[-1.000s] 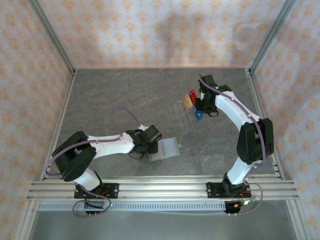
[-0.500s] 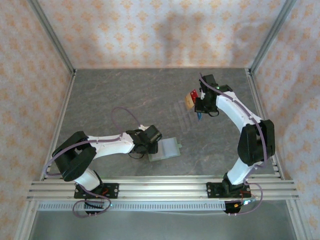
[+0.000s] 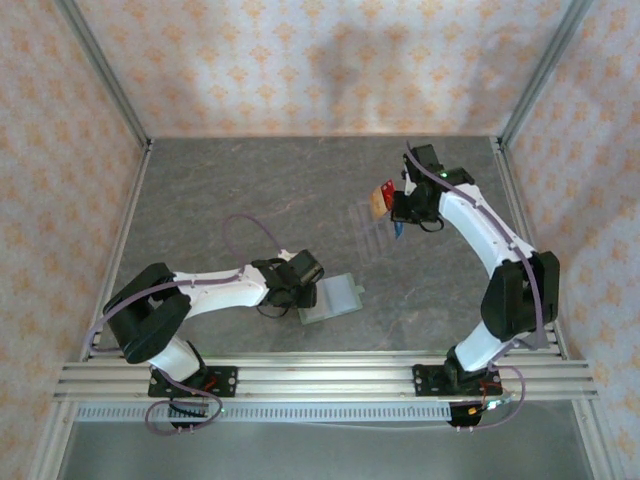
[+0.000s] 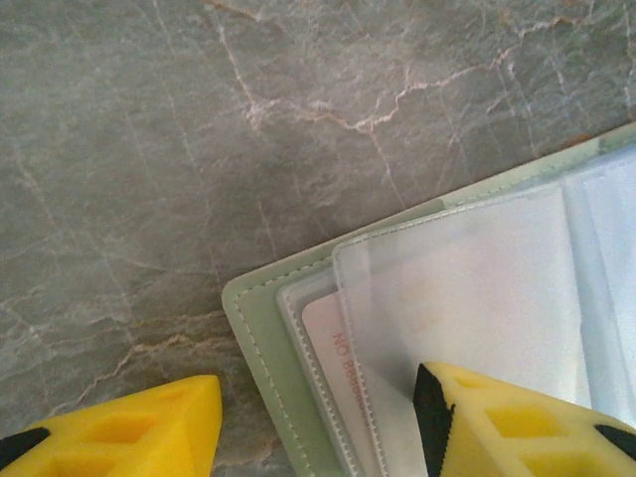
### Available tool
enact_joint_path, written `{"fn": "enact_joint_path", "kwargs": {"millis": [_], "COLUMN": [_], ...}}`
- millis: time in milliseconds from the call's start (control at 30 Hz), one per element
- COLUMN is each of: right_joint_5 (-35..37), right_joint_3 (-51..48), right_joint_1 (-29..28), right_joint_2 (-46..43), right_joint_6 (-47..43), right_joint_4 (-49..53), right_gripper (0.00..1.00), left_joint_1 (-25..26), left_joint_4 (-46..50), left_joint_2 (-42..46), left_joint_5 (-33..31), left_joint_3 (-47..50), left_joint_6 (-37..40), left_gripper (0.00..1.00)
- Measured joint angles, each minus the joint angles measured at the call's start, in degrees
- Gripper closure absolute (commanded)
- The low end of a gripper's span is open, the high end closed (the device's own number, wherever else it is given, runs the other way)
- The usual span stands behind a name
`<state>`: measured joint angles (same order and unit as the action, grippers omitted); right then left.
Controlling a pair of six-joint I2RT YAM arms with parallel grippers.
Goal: Put the credit cards into the card holder
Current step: Pick up the credit card from the storage box.
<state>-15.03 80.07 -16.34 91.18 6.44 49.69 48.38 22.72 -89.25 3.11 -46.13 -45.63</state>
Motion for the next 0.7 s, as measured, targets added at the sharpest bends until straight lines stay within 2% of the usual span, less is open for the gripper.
{"fn": "enact_joint_path", "kwargs": {"millis": [133,267,500,700], "right_joint_5": [-3.08,-6.23,-13.66,-19.54], "right_joint_3": [-2.73,-8.48,-25.00,-34.64], "right_joint_1": [-1.14,-5.68,-12.81,-14.91], "right_joint_2": [-5.62,-10.51,-13.84,-14.05], "right_joint_6": [1.49,3.28,8.02,11.93], "right_joint_4": [-2.36,-6.62,-22.14,-36.72], "right_gripper": [1.00,1.00,1.00,1.00], "left_joint_1": [0.00,-0.04,-0.04,-0.04], "left_joint_4": [1.75,3.91,6.03,6.69], "left_joint_2": [2.84,4.37,2.23,-2.27], "left_joint_5": [0.94,0.98,0.83,-0.81], "left_joint_3": [-0.02,-1.53,-6.25,-6.88], "left_joint_6": [0.72,1.18,2.78,3.54], "left_gripper": [0.43,0.43,0.44,0.45]}}
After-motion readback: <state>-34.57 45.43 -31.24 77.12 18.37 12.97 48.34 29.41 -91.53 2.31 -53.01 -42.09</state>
